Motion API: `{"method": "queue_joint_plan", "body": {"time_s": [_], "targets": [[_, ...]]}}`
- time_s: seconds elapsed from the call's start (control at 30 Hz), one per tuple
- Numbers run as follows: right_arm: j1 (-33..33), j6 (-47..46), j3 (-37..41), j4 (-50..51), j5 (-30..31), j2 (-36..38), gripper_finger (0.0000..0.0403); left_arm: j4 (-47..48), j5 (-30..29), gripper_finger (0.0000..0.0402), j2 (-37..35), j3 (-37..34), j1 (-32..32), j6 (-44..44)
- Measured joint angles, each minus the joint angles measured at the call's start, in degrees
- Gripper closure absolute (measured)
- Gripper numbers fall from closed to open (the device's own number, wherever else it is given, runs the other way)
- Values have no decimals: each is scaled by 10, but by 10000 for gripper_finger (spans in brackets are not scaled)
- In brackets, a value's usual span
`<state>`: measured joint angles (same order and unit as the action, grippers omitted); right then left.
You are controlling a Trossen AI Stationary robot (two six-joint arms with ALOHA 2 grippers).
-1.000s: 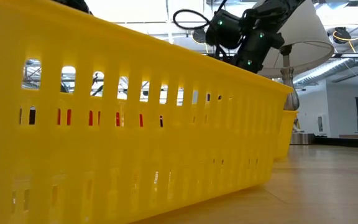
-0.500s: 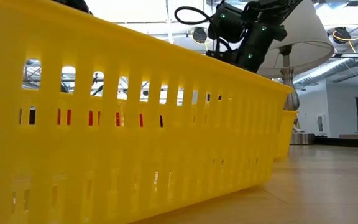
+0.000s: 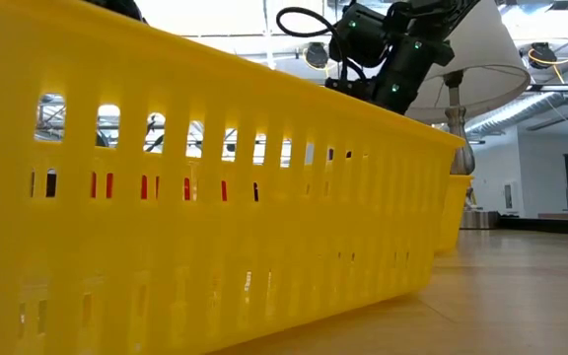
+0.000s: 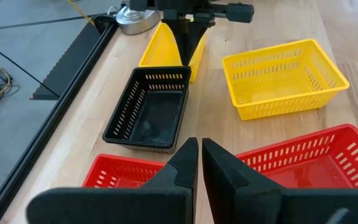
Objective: Stack baskets by color
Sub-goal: Stack the bottom right black bin on top of the top black bin
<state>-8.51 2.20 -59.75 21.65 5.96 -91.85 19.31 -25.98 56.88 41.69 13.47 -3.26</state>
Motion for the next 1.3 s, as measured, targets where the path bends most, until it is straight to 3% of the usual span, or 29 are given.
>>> {"method": "queue_joint_plan", "body": {"time_s": [0.7, 1.03, 1.17, 1.3], "targets": [[-2, 0, 0, -10, -2, -9, 401, 0, 0, 376, 0, 0, 0, 0], [14, -20, 0, -144, -17, -20, 401, -2, 0, 376, 0, 0, 0, 4], [19, -17, -5, -225, -16, -51, 401, -15, 0, 376, 0, 0, 0, 9], [19, -12, -48, -231, -18, -98, 401, -29, 1, 376, 0, 0, 0, 14]]}}
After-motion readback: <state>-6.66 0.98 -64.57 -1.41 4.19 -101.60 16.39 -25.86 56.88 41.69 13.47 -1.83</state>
